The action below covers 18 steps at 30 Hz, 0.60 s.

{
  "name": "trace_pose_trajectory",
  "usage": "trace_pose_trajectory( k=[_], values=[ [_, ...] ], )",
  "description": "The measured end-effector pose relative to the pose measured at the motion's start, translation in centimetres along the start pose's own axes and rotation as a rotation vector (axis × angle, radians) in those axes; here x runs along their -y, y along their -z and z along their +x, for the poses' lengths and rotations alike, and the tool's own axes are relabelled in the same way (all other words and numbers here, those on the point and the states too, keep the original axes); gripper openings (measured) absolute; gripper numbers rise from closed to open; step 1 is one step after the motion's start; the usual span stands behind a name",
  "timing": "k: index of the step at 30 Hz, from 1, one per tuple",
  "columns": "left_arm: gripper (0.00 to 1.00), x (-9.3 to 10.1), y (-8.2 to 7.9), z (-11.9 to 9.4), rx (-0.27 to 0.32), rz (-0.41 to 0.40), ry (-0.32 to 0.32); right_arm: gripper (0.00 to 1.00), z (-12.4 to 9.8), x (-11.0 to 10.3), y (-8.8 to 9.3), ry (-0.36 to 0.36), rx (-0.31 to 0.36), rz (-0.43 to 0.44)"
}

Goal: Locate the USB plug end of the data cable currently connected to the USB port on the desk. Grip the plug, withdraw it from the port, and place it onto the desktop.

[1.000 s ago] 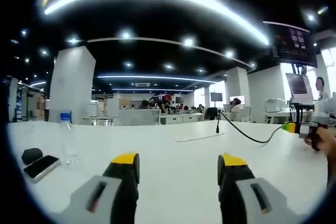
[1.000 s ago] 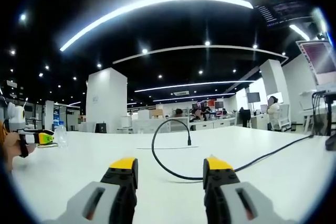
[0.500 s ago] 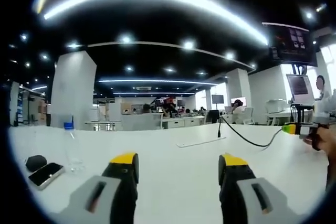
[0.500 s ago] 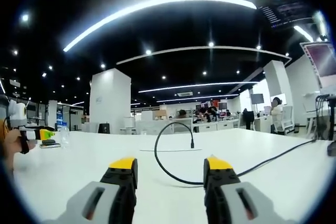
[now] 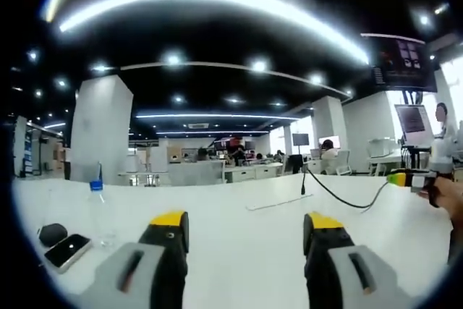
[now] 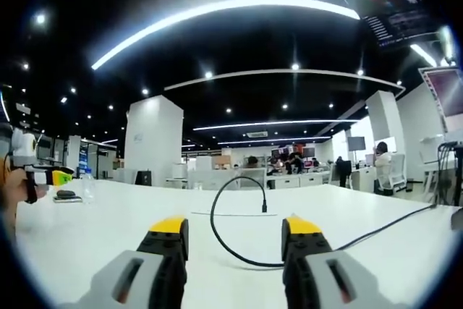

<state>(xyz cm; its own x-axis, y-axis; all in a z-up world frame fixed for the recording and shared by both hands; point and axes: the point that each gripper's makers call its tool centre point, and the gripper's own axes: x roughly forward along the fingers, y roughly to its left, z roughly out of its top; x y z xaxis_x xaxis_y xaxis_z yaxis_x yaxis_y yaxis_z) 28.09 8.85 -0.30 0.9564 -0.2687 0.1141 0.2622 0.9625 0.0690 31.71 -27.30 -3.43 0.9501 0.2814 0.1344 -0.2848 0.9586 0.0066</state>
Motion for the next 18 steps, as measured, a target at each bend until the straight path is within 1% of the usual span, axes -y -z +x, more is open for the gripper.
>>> trace_pose_trajectory(
  k=[7, 14, 18],
  values=[
    [0.64, 0.0, -1.0, 0.4, 0.005, 0.047, 0.011, 0.53, 0.3, -0.1, -0.3, -0.023, -0.007, -0.001],
    [0.63, 0.8, -2.0, 1.3, 0.012, 0.100, 0.054, 0.54, 0.8, -0.4, -0.8, -0.047, -0.013, -0.024],
    [0.62, 1.4, -2.3, 1.9, 0.030, 0.103, 0.081, 0.54, 1.1, -0.5, -0.8, -0.059, -0.014, -0.022]
  ],
)
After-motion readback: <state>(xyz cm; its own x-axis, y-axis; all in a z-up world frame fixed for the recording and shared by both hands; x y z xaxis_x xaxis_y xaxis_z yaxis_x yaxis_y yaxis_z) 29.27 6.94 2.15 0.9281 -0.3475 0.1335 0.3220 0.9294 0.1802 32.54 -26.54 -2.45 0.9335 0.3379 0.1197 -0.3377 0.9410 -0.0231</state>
